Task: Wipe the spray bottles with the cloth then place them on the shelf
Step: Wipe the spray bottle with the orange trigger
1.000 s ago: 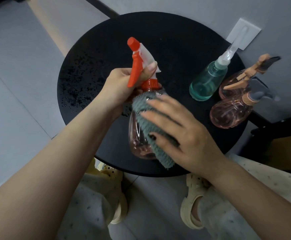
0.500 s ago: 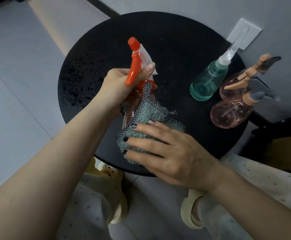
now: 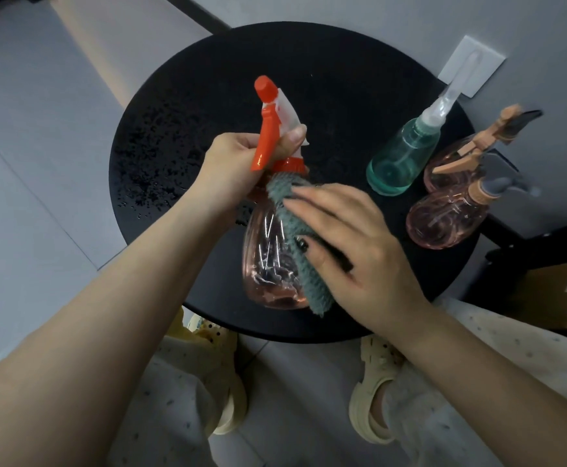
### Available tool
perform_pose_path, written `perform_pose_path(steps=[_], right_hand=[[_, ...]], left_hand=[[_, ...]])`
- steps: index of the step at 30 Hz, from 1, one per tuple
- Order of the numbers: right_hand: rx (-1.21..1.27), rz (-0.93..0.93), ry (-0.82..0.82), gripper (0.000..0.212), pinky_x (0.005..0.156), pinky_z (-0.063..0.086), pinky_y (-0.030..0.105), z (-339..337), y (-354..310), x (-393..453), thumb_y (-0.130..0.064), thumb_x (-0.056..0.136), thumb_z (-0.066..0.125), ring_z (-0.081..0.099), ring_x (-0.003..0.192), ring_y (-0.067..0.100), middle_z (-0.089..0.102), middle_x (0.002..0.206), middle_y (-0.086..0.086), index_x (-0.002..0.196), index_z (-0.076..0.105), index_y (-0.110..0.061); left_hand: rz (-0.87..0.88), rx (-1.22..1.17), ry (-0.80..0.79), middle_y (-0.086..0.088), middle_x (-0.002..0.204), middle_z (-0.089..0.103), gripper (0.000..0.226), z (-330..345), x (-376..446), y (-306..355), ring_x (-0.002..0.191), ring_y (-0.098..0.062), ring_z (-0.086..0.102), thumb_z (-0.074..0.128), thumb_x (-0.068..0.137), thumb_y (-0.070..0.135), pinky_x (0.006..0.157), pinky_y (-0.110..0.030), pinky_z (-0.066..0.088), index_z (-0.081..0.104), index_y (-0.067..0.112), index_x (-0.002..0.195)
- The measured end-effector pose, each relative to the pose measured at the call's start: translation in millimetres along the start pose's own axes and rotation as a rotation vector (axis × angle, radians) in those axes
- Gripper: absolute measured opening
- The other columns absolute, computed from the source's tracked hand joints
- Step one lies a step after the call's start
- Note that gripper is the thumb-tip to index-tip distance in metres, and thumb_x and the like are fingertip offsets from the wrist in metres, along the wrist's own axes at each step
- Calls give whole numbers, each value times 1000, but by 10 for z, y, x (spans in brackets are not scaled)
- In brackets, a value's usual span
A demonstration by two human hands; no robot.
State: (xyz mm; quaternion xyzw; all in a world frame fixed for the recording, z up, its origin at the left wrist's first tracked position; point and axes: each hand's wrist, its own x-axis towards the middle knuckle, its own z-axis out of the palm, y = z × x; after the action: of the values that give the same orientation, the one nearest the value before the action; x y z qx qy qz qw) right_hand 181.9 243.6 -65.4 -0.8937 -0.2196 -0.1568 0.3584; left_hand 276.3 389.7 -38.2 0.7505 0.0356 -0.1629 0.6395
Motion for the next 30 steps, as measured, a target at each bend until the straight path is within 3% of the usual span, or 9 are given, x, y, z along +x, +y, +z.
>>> perform_pose_path(steps=[3,5,8,12,17,20,23,27,30], right_hand=[[-168,-283,-122,30,105,37,37,37,-38,-60,-12,92,56,46,120,29,60,127,6,121,63,-8],[-250,-442,-214,28,103,38,38,87,-43,-119,-11,91,58,46,121,27,62,126,3,118,66,-11],[-291,-506,-274,28,103,36,37,105,-27,-146,-11,91,59,48,121,25,62,126,1,117,66,-13],[-229,-303,-188,26,101,36,35,44,-27,-77,-17,94,55,48,120,24,62,125,0,117,66,-15],[61,104,-9,32,107,35,31,8,9,23,-16,90,55,48,120,19,58,126,-1,122,62,-13],[99,161,8,34,108,34,28,26,-11,34,-16,90,55,47,121,19,57,127,-1,123,61,-13],[-42,-46,-65,30,107,35,32,37,-39,5,-13,91,57,46,120,26,60,126,3,120,64,-10],[-170,-357,-211,23,103,39,42,58,-43,-59,-12,92,57,49,121,30,64,122,3,113,68,-10],[-241,-495,-279,24,108,35,42,78,-4,-125,-9,91,59,49,122,26,64,122,1,113,68,-12]], left_hand=[[-2,-1,66,-4,62,65,33,-17,24,-16,61,-16,61,77,71,46,64,-29,50,69,19,55],[-1,6,60,-12,70,70,37,-11,18,-8,67,-23,65,77,71,47,66,-34,54,72,11,64],[11,27,55,-2,63,72,31,22,-18,18,59,-7,65,73,77,41,59,-19,48,70,14,63],[5,52,65,8,43,56,43,74,-19,15,42,0,50,72,77,42,49,-13,39,61,23,40],[14,60,26,9,50,64,34,100,-26,2,50,2,58,73,76,41,55,-14,44,66,22,49],[17,83,45,12,44,59,39,96,-26,-12,44,3,53,72,77,42,48,-11,40,63,23,45],[31,49,60,11,46,61,34,81,-24,-7,47,3,55,73,77,39,53,-12,42,64,22,49],[29,-4,81,8,45,59,34,34,-8,14,42,-1,52,73,78,39,46,-13,39,63,22,49],[41,-4,66,-5,71,73,30,-13,28,3,68,-18,67,73,76,44,65,-28,55,72,16,66]])
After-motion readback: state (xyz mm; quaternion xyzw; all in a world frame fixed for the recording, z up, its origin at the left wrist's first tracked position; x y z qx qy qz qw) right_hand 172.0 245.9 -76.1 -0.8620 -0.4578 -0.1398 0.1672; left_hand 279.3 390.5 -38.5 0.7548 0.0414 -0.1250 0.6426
